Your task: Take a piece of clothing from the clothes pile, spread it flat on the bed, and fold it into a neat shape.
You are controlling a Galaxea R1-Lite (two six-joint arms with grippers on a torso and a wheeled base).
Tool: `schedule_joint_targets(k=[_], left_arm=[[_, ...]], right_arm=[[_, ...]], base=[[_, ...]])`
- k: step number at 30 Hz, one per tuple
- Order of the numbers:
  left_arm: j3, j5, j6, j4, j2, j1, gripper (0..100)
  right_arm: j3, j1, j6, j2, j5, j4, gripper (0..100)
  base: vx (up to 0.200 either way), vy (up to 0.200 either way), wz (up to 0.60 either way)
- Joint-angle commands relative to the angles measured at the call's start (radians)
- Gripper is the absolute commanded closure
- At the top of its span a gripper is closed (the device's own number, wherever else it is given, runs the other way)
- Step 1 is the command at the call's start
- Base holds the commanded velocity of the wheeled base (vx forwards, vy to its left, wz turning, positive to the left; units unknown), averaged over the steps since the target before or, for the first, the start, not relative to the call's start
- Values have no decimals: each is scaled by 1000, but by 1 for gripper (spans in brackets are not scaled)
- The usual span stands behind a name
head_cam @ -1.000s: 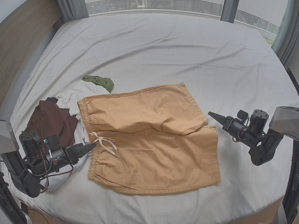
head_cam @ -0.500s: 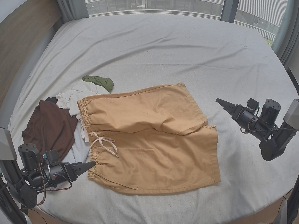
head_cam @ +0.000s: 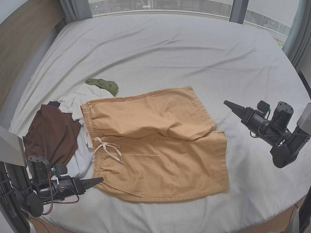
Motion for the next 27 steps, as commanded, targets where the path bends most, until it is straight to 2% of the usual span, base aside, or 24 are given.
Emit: schedule_joint_targets(k=[1,10,14,27], left_arm=[[18,0,0,-3,71,1,0],[16,3,0,-54,112,-1,0],[5,27,-2,-55,128,-2,0],[-45,29,-3,-55,144,-7,0]], right_arm=[[0,1,0,-5,0,0,0],[-2,1,0,-12,0,0,0],[-2,1,0,-12,0,0,0],[-2,2,0,-11,0,0,0]], base=[[0,0,0],[0,0,0],[0,0,0],[0,0,0]])
